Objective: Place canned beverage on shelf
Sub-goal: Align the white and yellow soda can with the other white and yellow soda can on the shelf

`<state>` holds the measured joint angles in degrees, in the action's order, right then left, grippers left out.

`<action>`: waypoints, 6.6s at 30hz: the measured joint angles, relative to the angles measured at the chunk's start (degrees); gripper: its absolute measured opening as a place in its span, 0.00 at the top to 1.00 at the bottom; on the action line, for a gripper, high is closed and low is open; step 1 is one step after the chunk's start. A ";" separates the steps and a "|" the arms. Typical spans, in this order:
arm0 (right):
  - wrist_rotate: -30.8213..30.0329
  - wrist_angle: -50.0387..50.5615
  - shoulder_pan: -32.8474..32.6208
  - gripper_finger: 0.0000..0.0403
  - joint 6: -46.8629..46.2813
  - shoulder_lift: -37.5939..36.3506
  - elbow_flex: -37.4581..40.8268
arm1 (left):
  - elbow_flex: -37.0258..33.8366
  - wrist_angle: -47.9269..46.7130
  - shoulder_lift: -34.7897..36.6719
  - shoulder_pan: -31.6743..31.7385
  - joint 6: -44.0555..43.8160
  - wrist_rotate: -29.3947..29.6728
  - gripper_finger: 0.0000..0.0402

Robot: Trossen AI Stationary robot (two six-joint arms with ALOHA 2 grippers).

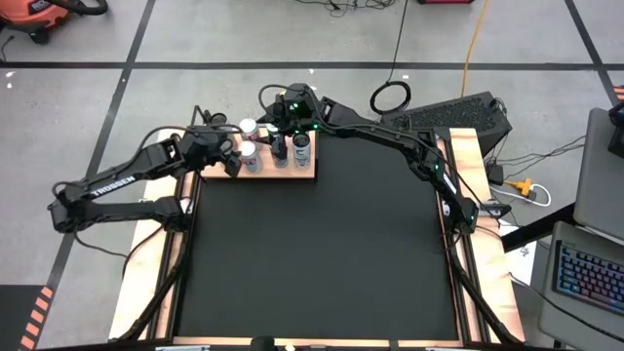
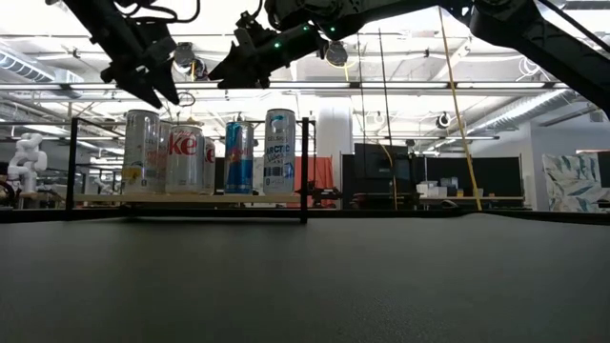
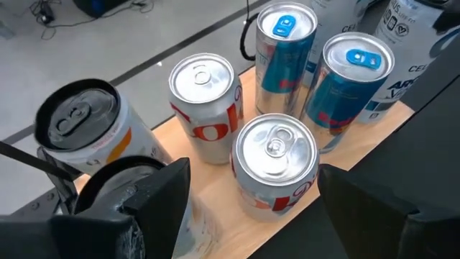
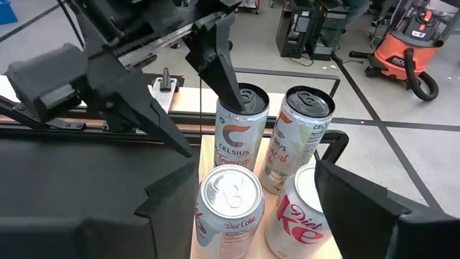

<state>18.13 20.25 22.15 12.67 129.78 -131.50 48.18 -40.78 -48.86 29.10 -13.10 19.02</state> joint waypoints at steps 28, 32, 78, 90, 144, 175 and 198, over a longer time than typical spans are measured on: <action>0.00 0.04 -0.02 0.36 0.00 0.00 0.00 | -0.02 -1.91 -1.77 0.00 0.00 1.38 0.23; 0.01 0.04 -0.02 0.36 -0.01 0.00 0.02 | -0.02 -2.40 -1.75 0.00 0.00 1.40 0.23; 0.02 2.34 -0.02 0.36 0.09 0.00 0.02 | -0.04 -5.15 4.24 -4.48 -1.57 12.29 0.23; 0.02 2.32 -0.02 0.36 0.04 0.00 0.02 | -0.04 -5.17 -2.01 -4.41 -1.45 13.05 0.23; 0.02 2.51 -0.02 0.36 -0.66 -0.04 0.02 | -0.11 -11.05 5.05 -4.48 -1.18 9.68 0.23; 0.00 2.35 -0.02 0.36 -1.46 -0.04 0.02 | -0.07 -19.80 5.05 -2.26 -8.99 14.26 0.23; 0.02 2.36 -0.02 0.36 -1.44 -0.04 0.02 | 0.02 -13.90 0.68 3.25 -2.69 12.77 0.23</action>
<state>18.15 22.61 22.13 11.22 129.73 -131.48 48.21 -54.68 -48.18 32.35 -15.79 31.79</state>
